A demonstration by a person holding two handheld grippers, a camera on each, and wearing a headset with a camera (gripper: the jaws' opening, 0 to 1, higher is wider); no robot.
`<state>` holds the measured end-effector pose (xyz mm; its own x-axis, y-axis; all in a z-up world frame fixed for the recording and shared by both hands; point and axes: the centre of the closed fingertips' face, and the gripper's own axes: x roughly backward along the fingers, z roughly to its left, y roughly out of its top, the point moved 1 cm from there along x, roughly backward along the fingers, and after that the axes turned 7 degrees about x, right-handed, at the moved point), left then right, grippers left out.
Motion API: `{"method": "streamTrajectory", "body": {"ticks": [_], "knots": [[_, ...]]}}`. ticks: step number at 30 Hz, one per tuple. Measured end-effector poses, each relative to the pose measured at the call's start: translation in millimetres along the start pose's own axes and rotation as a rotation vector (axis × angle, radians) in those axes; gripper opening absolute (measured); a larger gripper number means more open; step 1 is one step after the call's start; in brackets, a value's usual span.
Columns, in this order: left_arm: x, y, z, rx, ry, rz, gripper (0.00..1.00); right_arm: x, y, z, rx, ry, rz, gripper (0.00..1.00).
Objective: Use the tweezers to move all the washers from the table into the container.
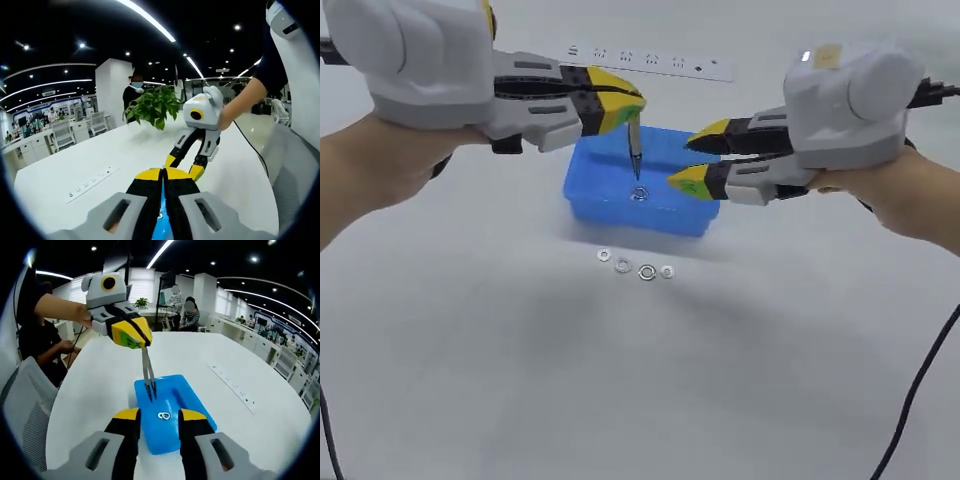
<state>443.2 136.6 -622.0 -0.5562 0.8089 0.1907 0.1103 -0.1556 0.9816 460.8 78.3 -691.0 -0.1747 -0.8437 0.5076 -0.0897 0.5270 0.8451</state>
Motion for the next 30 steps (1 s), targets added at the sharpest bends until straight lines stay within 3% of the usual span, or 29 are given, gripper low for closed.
{"method": "streamTrajectory", "body": {"ticks": [4,8,12,14,16,19,30], "knots": [[5.9,-4.5,-10.6,-0.015,-0.022,-0.002,0.04,19.2,-3.4,1.8,-0.041,-0.040,-0.019,0.36],[9.1,-3.7,-34.5,-0.033,-0.046,-0.030,0.04,36.6,-11.2,7.2,-0.054,-0.066,-0.019,0.40],[12.3,-16.8,-47.5,-0.021,-0.066,-0.020,0.04,52.1,-29.0,14.1,-0.069,-0.108,0.009,0.41],[13.7,-17.9,-53.6,-0.002,-0.058,-0.030,0.04,57.1,-39.0,19.0,-0.069,-0.111,0.035,0.41],[16.3,-19.0,-58.3,0.017,-0.060,-0.049,0.04,61.1,-45.1,23.2,-0.077,-0.112,0.044,0.42],[14.9,-23.9,-65.5,0.018,-0.071,-0.032,0.04,64.5,-51.3,29.1,-0.088,-0.107,0.054,0.45],[9.6,-29.1,-76.6,0.022,-0.096,-0.033,0.04,73.7,-67.2,43.6,-0.089,-0.131,0.092,0.72]]}}
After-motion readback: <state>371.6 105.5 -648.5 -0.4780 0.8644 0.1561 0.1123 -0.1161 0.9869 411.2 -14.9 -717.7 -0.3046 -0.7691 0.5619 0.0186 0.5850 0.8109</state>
